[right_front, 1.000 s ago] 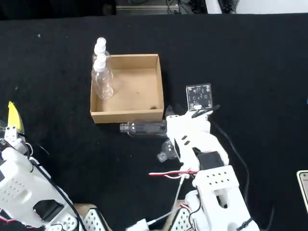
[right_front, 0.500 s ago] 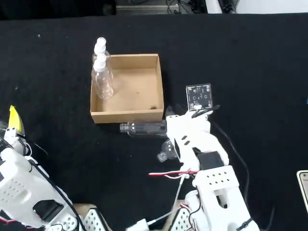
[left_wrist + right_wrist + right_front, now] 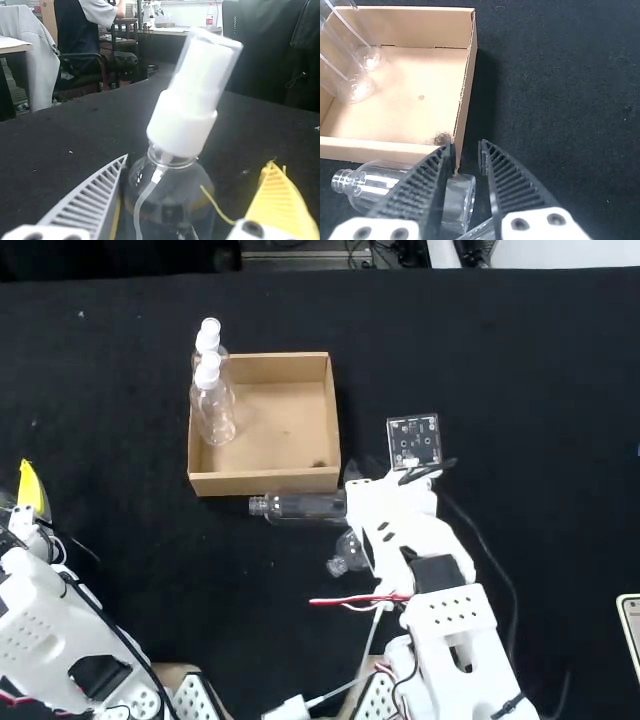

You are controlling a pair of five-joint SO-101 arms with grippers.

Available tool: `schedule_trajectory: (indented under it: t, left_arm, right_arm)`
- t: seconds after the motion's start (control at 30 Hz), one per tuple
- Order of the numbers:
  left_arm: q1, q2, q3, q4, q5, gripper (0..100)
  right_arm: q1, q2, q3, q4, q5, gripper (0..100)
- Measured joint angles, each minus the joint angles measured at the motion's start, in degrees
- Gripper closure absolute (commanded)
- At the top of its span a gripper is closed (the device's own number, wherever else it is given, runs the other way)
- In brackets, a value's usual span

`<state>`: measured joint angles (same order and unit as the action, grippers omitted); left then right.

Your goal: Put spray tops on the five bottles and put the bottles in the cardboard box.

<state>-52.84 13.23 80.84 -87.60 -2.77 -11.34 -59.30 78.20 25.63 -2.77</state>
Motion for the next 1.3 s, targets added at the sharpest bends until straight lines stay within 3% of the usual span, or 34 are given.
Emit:
schedule_trajectory:
  t: [0.07,0.3,0.37,0.57,0.7,1.0,1.13,1.3]
  left_arm:
    - [0.0,0.0,0.0,0.0,0.0,68]
    - [0.0,0.0,0.0,0.0,0.0,98]
    - [0.18,0.0,0.0,0.0,0.0,95]
    - [0.18,0.0,0.0,-0.09,0.0,97]
    - [0.18,-0.18,2.11,-7.38,0.0,97]
    - [9.67,-14.95,9.32,-9.58,-2.55,97]
    - [13.98,-25.14,9.41,-3.16,-2.64,97]
    - [19.87,-39.91,9.41,13.19,-2.64,97]
  right_arm:
    - [0.0,0.0,0.0,0.0,0.0,94.2]
    - [0.0,0.0,0.0,0.0,0.0,94.2]
    - [0.0,0.0,0.0,0.0,0.0,94.2]
    - [0.0,0.0,0.0,0.0,0.0,94.2]
    - [0.0,0.0,0.0,0.0,0.0,94.2]
    - [0.0,0.0,0.0,0.0,0.0,94.2]
    - [0.0,0.0,0.0,0.0,0.0,94.2]
    - [0.0,0.0,1.05,-2.46,0.0,94.2]
